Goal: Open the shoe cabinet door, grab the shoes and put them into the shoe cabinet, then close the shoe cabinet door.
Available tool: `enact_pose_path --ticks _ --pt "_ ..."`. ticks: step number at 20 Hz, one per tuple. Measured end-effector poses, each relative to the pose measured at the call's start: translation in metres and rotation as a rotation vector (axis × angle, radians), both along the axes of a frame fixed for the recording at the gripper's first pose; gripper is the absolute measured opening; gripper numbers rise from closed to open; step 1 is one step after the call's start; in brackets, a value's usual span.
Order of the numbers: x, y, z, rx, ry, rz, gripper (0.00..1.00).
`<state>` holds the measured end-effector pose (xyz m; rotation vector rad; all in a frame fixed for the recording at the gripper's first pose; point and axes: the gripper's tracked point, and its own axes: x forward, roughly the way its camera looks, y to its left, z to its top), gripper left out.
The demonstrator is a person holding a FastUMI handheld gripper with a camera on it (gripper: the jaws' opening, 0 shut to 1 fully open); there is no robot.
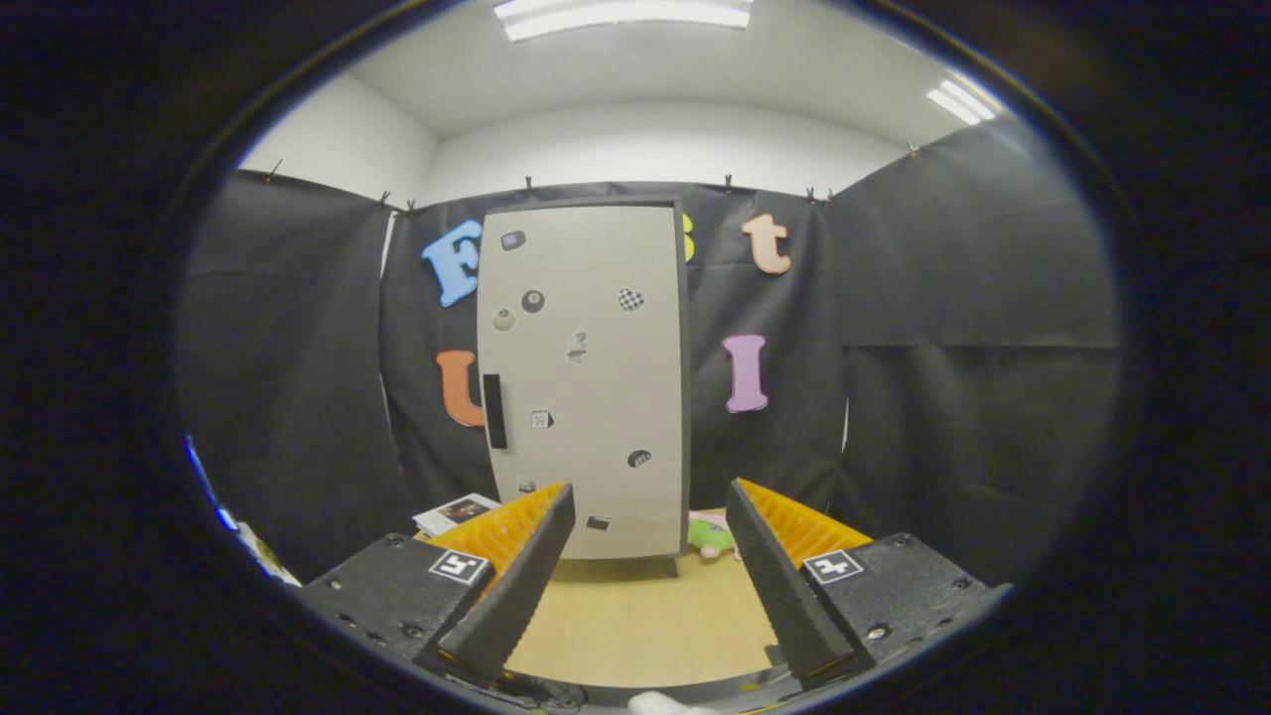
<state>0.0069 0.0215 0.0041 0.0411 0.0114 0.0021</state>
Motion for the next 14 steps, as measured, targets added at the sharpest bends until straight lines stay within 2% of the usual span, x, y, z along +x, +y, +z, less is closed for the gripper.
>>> enact_pose_path --ticks 14 --pt "-0.0004 -0.0019 -0.0055 -0.018 0.015 0.011 1.00"
